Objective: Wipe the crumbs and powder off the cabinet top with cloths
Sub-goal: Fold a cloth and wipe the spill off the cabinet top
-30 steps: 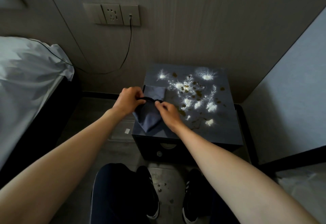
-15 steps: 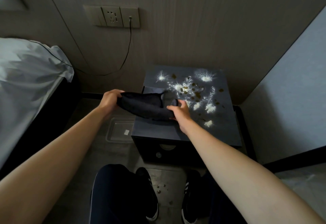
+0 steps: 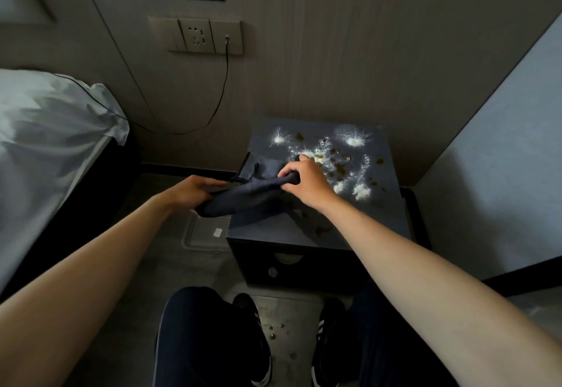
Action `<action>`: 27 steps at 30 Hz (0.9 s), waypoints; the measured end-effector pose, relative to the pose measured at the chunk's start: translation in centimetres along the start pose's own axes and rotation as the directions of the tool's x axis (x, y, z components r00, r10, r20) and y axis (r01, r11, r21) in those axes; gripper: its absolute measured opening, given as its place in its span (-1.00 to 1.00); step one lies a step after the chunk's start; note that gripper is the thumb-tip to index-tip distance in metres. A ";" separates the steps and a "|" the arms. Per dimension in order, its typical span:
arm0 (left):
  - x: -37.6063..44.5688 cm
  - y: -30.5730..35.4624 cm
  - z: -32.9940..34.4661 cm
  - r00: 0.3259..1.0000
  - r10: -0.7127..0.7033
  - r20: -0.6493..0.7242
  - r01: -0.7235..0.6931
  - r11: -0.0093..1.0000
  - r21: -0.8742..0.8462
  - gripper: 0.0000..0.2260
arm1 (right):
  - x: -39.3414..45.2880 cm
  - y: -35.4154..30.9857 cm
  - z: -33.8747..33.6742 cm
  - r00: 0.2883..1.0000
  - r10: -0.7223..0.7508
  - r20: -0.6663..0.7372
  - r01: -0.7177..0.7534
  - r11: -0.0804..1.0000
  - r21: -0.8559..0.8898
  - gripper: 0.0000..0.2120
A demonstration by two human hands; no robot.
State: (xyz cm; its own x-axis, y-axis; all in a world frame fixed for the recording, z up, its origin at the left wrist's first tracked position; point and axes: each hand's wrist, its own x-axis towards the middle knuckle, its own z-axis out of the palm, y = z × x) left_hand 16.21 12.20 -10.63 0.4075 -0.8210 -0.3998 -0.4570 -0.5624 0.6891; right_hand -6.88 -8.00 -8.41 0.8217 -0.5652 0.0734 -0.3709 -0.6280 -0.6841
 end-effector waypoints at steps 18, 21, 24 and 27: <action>-1.4 3.3 -0.7 0.981 0.160 -0.109 -0.150 0.984 0.097 -0.87 | 0.3 0.6 -1.0 0.988 0.101 -0.117 -0.097 0.994 0.040 -0.61; -1.8 4.1 -1.0 0.983 0.141 -0.114 -0.149 0.987 -0.058 -0.82 | 0.4 0.6 -1.1 0.981 0.178 -0.077 -0.169 0.980 0.104 -0.55; -1.7 4.3 -0.8 0.992 0.126 -0.020 -0.127 0.981 -0.148 -0.83 | 0.4 0.6 -1.2 0.972 0.230 -0.045 -0.223 0.967 0.126 -0.57; -0.9 3.3 0.0 0.997 0.065 -0.042 -0.074 0.957 -0.280 -0.79 | 0.6 1.4 -0.9 0.953 0.297 -0.051 -0.288 0.947 0.142 -0.62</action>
State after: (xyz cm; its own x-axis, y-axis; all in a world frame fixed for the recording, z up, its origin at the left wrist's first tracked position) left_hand 14.30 11.05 -7.99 0.4097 -0.8509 -0.3287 -0.2458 -0.4500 0.8585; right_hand -7.32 -9.65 -8.68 0.6512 -0.7527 -0.0967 -0.5265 -0.3564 -0.7718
